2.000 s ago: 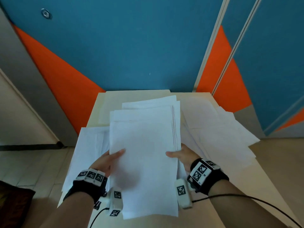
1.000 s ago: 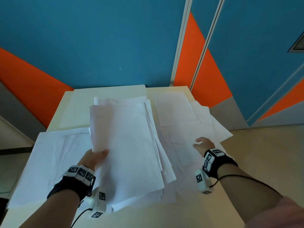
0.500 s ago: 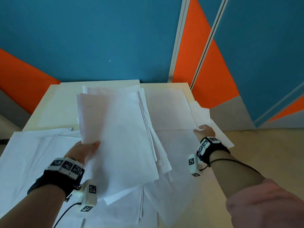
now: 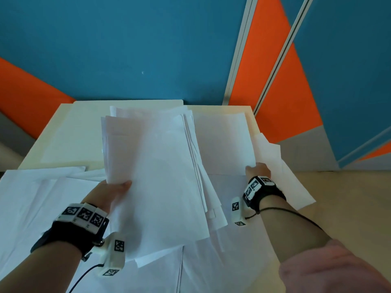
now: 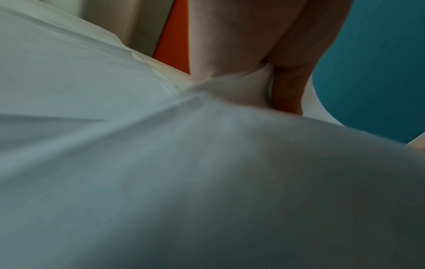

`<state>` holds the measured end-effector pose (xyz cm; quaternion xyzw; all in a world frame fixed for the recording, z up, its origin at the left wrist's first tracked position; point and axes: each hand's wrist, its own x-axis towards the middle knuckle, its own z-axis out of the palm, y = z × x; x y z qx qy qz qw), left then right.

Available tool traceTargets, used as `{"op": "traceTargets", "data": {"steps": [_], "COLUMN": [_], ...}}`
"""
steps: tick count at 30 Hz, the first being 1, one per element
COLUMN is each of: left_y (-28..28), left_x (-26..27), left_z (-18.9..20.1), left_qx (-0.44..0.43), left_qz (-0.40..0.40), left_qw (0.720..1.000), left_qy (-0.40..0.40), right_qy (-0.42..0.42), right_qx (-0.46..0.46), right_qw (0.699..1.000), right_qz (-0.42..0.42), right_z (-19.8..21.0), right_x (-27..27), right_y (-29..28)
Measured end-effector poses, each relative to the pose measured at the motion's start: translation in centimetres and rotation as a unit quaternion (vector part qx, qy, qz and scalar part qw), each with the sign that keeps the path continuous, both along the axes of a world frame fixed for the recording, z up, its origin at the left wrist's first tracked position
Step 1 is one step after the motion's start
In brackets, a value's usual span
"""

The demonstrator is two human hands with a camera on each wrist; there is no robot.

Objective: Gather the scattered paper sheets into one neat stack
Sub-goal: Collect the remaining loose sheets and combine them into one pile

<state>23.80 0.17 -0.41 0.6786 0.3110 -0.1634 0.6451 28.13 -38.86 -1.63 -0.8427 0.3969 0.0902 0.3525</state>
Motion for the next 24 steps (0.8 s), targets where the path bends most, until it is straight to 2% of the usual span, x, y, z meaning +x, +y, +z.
{"op": "traceTargets", "data": {"steps": [2,7,9,13,18,24], "left_y": [0.0,-0.7,-1.0,-1.2,-1.0,-1.5], "left_x": [0.1,0.2,0.3,0.2,-0.5,-1.0], "left_z": [-0.1,0.7,0.7,1.1,1.3,2.5], "left_qx": [0.003,0.005,0.002,0.009,0.013,0.024], "left_qz": [0.002,0.001,-0.001,-0.005,-0.008,-0.02], "left_qw": [1.0,1.0,1.0,1.0,1.0,1.0], "left_qy": [-0.001,-0.006,-0.012,-0.017,-0.009,-0.001], "right_qy": [0.006,0.084,0.105,0.109,0.014,-0.009], "right_qx": [-0.02,-0.146,-0.158,-0.116,-0.034,0.027], "right_qw": [1.0,0.986,0.982,0.986,0.995,1.0], "right_qz": [-0.018,-0.01,-0.023,-0.051,-0.09,-0.006], "right_z": [0.4,1.3,1.2,1.1,0.9,0.5], "right_x": [-0.7,-4.3,-5.6,-7.3,-7.1,-7.7], "right_y": [-0.2,-1.0,-1.3,-2.2,-2.8,-2.7]}}
